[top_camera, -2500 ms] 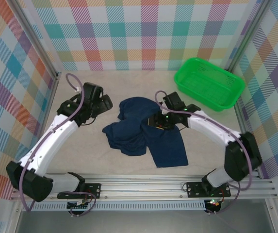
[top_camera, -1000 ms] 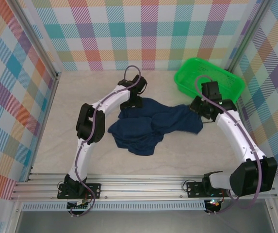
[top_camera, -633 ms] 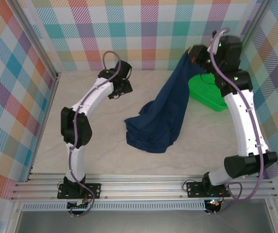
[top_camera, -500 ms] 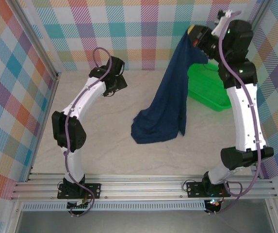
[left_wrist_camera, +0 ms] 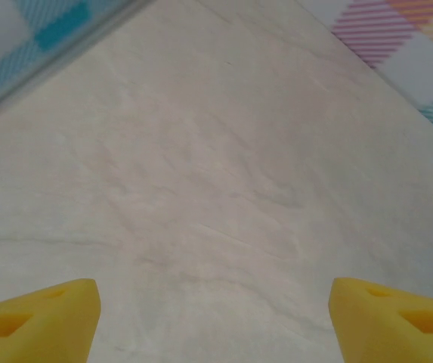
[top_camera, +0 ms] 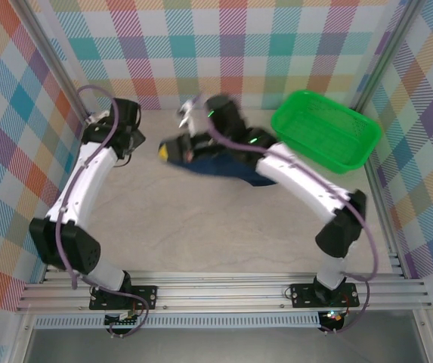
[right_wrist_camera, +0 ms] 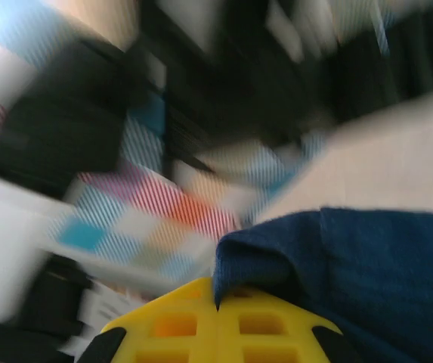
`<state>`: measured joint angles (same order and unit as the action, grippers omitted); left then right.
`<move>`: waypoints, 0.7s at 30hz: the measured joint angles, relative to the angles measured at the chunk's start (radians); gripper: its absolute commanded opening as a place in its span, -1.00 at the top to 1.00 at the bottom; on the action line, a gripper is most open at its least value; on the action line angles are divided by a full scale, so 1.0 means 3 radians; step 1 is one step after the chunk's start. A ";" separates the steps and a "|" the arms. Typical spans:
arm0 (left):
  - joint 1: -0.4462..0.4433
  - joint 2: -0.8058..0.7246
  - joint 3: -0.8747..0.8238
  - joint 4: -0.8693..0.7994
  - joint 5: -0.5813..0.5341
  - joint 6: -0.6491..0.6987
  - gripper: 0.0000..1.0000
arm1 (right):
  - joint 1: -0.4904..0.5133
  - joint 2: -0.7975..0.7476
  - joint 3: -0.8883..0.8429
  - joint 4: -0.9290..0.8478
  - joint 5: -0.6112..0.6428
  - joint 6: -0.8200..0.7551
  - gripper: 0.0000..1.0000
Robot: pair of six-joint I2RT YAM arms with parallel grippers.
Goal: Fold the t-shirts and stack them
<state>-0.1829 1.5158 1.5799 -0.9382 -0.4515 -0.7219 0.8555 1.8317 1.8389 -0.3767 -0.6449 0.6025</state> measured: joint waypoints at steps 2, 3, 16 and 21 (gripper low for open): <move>0.0025 -0.0201 -0.0191 0.0004 -0.0039 0.0000 -0.59 | 0.0186 0.0247 -0.0392 0.0009 -0.0064 -0.0056 0.44; 0.0024 -0.0299 -0.0313 0.0006 -0.0039 0.0001 -0.58 | 0.0258 0.0380 -0.0589 0.0006 -0.0074 -0.0069 0.29; -0.0385 -0.0491 -0.1326 0.0486 0.0997 0.0114 -0.41 | -0.0694 -0.0711 -0.1390 -0.0234 0.0916 -0.0020 0.10; -0.0866 0.0303 -0.0750 0.0710 0.1308 0.0359 -0.51 | -0.1551 -0.0879 -0.1677 -0.0356 0.1358 0.0201 0.13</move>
<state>-0.4427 1.6066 1.3548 -0.7254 -0.0589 -0.6144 0.3901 1.5681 1.3357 -0.4835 -0.2375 0.6628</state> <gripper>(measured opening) 0.737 0.438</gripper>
